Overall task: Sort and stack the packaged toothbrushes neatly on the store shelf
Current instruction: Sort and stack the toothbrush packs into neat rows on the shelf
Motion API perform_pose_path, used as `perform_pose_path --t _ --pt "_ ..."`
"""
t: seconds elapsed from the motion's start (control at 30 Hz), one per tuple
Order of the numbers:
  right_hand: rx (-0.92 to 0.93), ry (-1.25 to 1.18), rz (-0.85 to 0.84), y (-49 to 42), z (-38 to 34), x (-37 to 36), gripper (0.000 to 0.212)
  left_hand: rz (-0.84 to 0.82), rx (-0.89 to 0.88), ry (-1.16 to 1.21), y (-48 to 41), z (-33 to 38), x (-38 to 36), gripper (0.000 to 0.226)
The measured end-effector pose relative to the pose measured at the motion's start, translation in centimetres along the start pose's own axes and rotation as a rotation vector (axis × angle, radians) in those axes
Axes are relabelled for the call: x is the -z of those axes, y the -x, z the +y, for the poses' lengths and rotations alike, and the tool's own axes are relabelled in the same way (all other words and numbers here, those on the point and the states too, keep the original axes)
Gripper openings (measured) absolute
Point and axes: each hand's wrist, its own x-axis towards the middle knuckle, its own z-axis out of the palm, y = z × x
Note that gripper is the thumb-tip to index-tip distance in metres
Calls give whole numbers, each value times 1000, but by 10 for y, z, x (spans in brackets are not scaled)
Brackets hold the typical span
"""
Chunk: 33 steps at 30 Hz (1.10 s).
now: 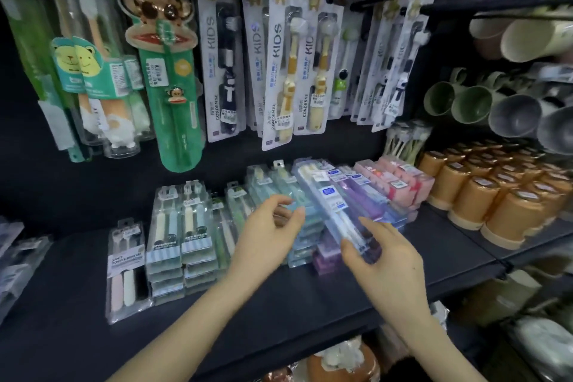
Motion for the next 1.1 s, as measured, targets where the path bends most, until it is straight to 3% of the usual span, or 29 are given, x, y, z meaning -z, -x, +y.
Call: perform_pose_path --t 0.13,0.23,0.37,0.73,0.97,1.1 --pt "-141 53 83 -31 28 14 44 23 -255 -555 -26 -8 -8 37" --pt "-160 127 69 -59 40 15 35 -86 -299 -726 -42 -20 -16 45" --pt "-160 129 126 -102 56 19 36 -209 -337 -810 -53 -31 -27 50" --pt "-117 335 -165 -146 87 -23 35 -227 -378 -863 -60 -46 -38 51" --pt "-115 190 -269 -142 91 -26 26 -213 -389 -875 -60 -48 -39 50" --pt "-130 136 -345 -145 93 -23 34 -204 -382 -839 -60 -47 -38 49"
